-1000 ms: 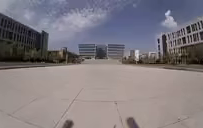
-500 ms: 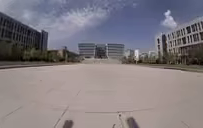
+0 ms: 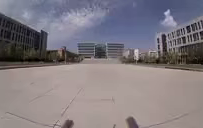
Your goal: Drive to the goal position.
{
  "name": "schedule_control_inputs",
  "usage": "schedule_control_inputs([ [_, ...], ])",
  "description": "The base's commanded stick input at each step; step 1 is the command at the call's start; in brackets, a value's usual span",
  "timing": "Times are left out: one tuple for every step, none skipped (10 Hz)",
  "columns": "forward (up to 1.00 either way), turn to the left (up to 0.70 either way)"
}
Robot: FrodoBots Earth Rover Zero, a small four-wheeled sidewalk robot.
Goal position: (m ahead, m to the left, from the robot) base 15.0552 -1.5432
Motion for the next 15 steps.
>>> schedule_control_inputs([
  [0.09, 0.00],
  [0.09, 0.00],
  [0.09, 0.00],
  [0.09, 0.00],
  [0.09, 0.00],
  [0.09, 0.00],
  [0.09, 0.00],
  [0.09, 0.00],
  [0.09, 0.00],
  [0.09, 0.00],
  [0.09, 0.00],
  [0.09, 0.00],
  [0.09, 0.00],
  [0.09, 0.00],
  [0.05, 0.00],
])
